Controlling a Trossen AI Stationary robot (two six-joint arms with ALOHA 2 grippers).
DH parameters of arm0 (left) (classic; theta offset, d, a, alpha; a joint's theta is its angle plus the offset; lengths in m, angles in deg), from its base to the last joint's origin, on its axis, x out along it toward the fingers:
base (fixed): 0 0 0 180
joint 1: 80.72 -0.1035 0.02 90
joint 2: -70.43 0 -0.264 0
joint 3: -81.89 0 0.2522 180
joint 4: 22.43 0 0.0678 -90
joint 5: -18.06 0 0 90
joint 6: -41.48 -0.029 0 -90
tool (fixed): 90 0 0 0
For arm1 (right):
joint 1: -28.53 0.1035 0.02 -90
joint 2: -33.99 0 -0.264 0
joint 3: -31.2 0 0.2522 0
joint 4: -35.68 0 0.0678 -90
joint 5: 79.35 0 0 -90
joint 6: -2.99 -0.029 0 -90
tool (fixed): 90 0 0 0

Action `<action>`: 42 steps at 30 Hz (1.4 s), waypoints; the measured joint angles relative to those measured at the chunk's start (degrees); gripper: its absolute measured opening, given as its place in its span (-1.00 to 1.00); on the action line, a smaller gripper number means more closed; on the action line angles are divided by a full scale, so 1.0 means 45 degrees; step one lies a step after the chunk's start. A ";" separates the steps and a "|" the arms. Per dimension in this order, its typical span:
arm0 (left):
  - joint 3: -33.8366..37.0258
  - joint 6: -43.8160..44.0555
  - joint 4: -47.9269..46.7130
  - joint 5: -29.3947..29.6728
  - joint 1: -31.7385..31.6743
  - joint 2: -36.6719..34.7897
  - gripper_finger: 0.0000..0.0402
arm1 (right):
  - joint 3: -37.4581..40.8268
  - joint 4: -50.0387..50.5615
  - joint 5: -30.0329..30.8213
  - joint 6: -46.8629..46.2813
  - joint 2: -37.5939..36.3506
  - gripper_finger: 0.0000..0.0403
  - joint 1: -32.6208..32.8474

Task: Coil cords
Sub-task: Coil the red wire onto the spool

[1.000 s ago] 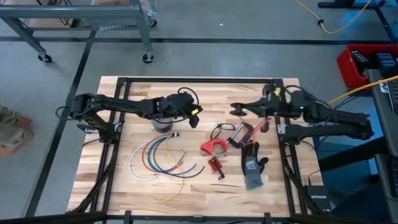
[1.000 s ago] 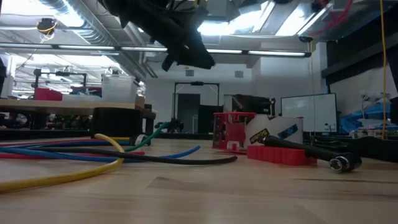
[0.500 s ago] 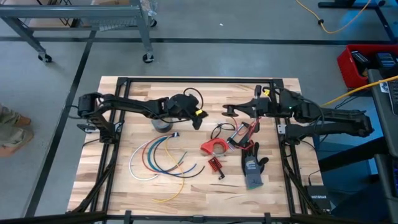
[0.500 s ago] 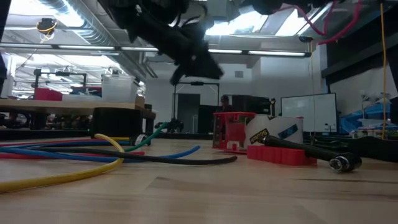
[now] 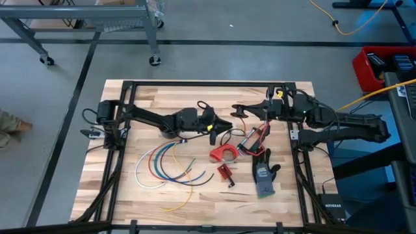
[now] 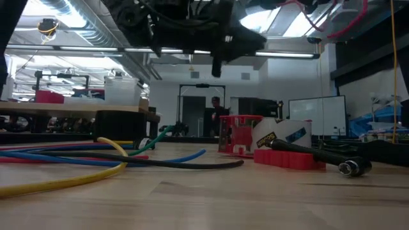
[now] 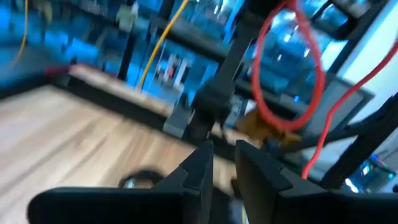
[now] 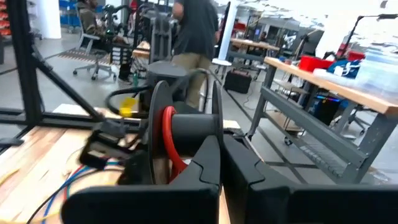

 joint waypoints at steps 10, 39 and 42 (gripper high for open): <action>-0.0772 -0.2280 0.1916 0.0687 0.0382 0.0931 -0.70 | 0.0000 -0.0968 0.0770 0.0039 0.1377 -0.98 0.0003; -0.0780 -0.1430 0.1569 0.0992 0.0488 0.0955 -0.19 | 0.0005 -0.1234 0.2934 0.0359 0.1568 -0.98 -0.0001; -0.0778 -0.1838 0.1792 0.0998 0.0540 0.0955 -0.18 | 0.0005 -0.1165 0.3318 0.0359 0.1568 -0.98 0.0003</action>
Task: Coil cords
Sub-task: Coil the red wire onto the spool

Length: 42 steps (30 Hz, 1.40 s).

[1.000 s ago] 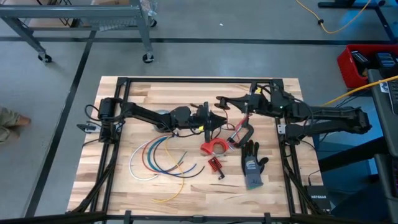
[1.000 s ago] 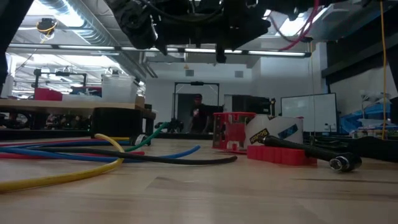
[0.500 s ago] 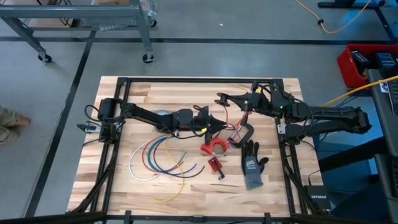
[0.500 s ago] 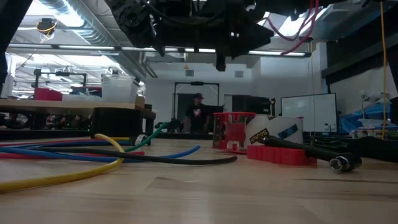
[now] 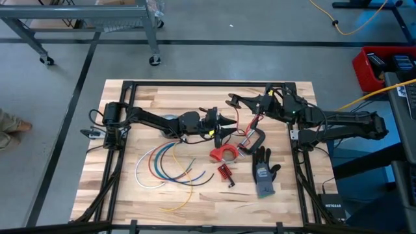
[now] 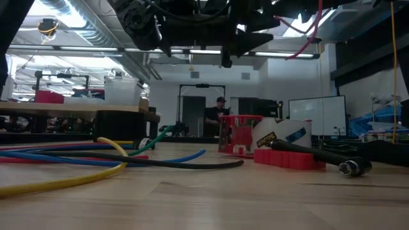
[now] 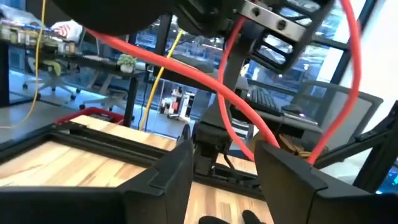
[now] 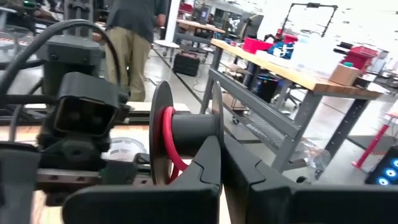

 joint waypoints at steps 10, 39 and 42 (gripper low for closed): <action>0.0000 0.0676 -0.1001 -0.0007 -0.0002 0.0000 -0.18 | 0.0000 -0.0086 0.1003 0.0303 0.0000 -0.98 -0.0005; 0.0000 0.1088 -0.0346 0.0709 -0.0204 -0.0024 -0.56 | 0.0000 -0.0526 0.0986 0.0534 0.0397 -0.98 0.0000; 0.0000 0.1252 -0.0280 0.0709 -0.0204 -0.0024 -0.67 | 0.0005 -0.0570 0.0981 0.0534 0.0604 -0.98 0.0000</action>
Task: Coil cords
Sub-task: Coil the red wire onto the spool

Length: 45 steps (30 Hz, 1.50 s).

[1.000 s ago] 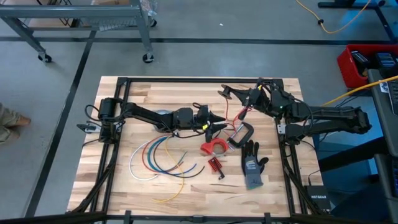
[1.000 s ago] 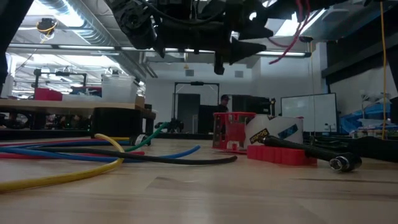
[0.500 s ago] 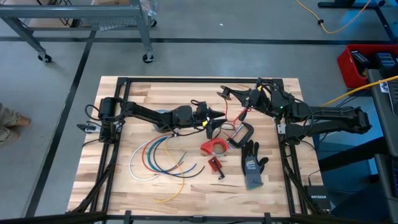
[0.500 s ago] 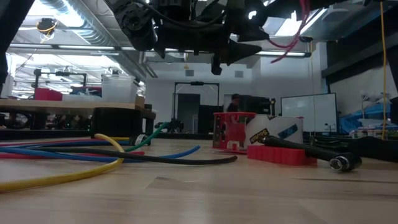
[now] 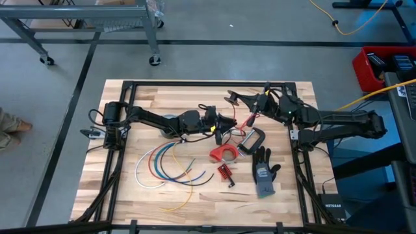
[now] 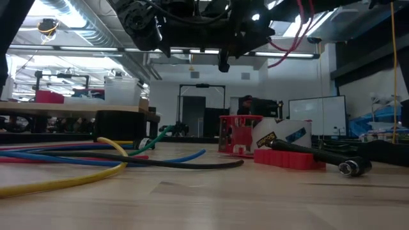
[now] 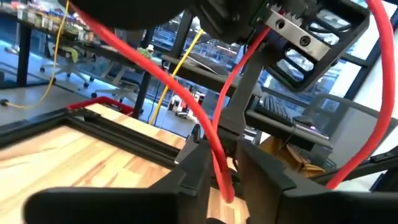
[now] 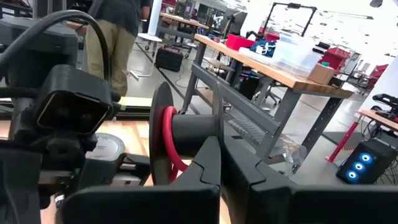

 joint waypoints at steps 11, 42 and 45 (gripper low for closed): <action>-0.0005 0.2246 -0.0033 -0.0005 -0.0015 0.0000 -0.95 | 0.0005 -0.0654 -0.0003 0.0000 0.0115 -0.98 0.0000; -0.3587 0.3702 -0.6495 -0.2972 -0.0680 -0.0090 -0.99 | -0.0009 0.0869 0.0006 0.0155 0.1310 -0.98 0.0000; -0.3603 0.3865 -0.6565 -0.3032 -0.0680 -0.0146 -0.99 | 0.0000 0.1241 0.0129 0.0151 0.1306 -0.98 -0.0005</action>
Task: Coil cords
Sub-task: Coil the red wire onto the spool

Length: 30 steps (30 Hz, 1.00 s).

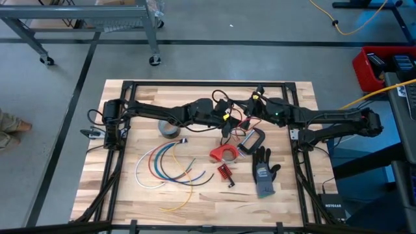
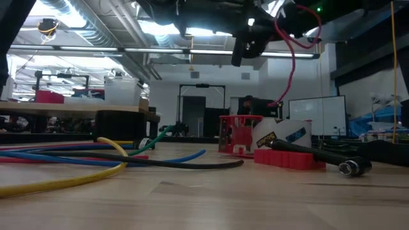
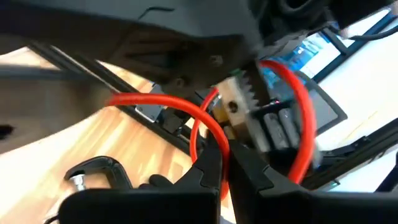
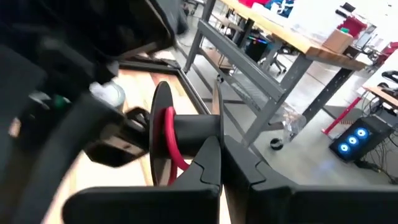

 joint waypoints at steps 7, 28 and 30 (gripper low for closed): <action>0.0004 -0.0564 -0.0357 0.0064 -0.0003 -0.0570 -0.99 | 0.0000 0.0434 0.0692 -0.0010 -0.0006 -0.98 0.0005; 0.0014 -0.3192 -0.6855 0.3677 -0.0277 -0.3498 -0.99 | 0.0005 0.1063 0.0167 -0.0050 -0.1103 -0.99 0.0013; 0.0014 -0.3498 -0.7009 0.3974 -0.0272 -0.3612 -0.99 | 0.0005 0.1067 -0.0350 -0.0167 -0.1356 -0.99 0.0010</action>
